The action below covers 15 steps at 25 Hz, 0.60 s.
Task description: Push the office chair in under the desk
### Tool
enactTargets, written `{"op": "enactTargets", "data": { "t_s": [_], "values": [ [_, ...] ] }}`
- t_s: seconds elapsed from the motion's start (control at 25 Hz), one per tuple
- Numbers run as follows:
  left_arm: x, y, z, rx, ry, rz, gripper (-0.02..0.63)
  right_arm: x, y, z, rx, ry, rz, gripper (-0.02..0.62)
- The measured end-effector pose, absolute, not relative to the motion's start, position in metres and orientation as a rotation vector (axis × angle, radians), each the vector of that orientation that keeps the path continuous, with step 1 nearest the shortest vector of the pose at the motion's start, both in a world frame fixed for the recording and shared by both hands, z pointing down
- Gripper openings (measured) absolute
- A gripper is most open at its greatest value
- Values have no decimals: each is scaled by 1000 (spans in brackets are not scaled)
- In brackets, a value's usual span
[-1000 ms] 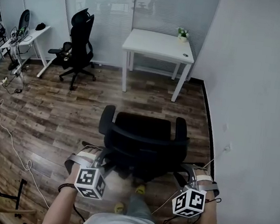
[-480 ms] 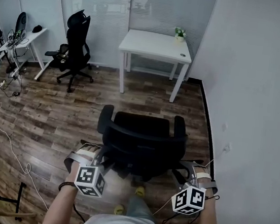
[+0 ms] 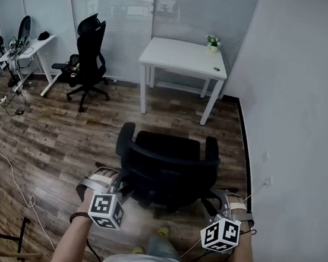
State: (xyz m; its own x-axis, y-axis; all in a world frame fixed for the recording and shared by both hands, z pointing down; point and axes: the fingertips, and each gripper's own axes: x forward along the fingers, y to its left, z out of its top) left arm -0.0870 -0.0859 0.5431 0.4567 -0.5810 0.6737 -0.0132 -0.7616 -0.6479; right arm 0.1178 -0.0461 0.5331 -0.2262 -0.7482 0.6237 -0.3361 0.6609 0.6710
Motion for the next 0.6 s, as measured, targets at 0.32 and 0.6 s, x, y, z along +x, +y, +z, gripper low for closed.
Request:
{"op": "enactTargets", "data": {
  "t_s": [0.32, 0.6],
  "values": [
    [-71, -160, 539, -2145, 522, -1313, 187, 134, -121, 528, 851, -1840, -491, 169],
    [-59, -224, 531, -2149, 542, -1320, 192, 147, -187, 520, 822, -1853, -466, 167]
  ]
}}
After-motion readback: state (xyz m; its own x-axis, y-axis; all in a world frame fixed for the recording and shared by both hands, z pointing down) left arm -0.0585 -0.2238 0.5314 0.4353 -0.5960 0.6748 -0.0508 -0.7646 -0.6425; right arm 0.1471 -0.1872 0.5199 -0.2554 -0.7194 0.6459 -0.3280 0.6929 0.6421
